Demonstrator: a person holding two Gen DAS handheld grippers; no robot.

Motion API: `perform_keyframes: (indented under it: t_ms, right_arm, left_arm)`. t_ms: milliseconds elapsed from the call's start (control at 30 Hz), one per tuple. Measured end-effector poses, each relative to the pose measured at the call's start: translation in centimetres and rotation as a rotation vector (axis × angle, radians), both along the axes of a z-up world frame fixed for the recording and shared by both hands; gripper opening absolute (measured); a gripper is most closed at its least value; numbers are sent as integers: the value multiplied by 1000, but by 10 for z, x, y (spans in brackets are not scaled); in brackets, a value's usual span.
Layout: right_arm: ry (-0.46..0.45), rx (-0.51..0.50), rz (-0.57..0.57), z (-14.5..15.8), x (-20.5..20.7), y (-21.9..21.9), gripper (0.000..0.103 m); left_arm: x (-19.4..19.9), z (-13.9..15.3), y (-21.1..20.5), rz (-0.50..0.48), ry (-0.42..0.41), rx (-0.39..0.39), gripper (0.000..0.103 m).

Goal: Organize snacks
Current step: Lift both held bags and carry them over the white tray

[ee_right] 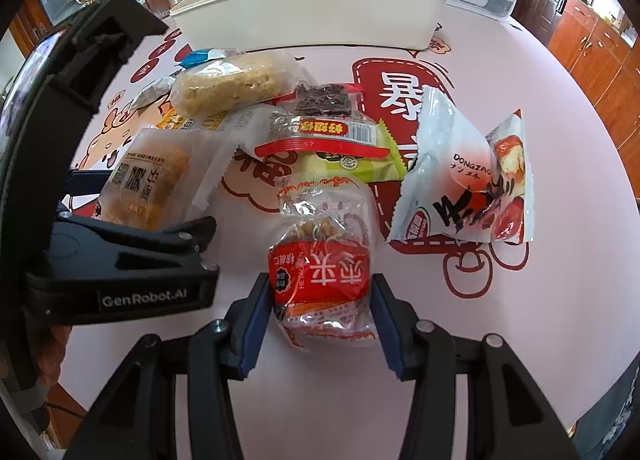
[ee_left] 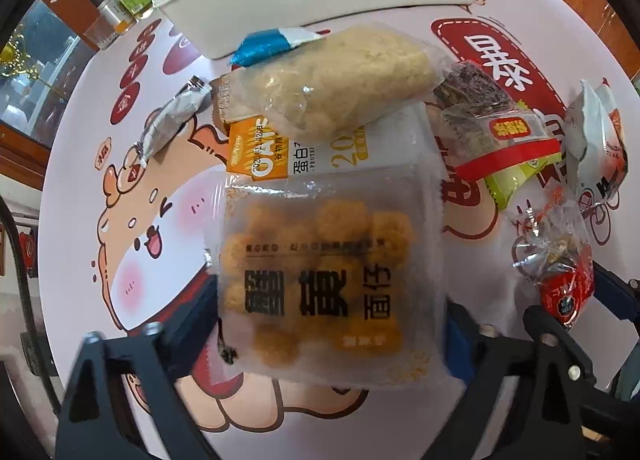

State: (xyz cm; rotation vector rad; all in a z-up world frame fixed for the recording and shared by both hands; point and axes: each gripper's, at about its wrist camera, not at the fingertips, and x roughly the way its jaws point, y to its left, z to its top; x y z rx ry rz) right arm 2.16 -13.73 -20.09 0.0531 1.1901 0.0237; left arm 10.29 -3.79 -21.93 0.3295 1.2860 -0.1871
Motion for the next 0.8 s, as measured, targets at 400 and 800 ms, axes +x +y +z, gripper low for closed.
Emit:
perform_keyframes:
  t_ms: [400,800]
  right_arm:
    - [-29,19,7,16,2,-2,49]
    - [-147,47,31,72,22,-1,49]
  left_arm:
    - [-6,24,18,12,41,-117,76]
    - [7,122,32,1,-121,-209,76]
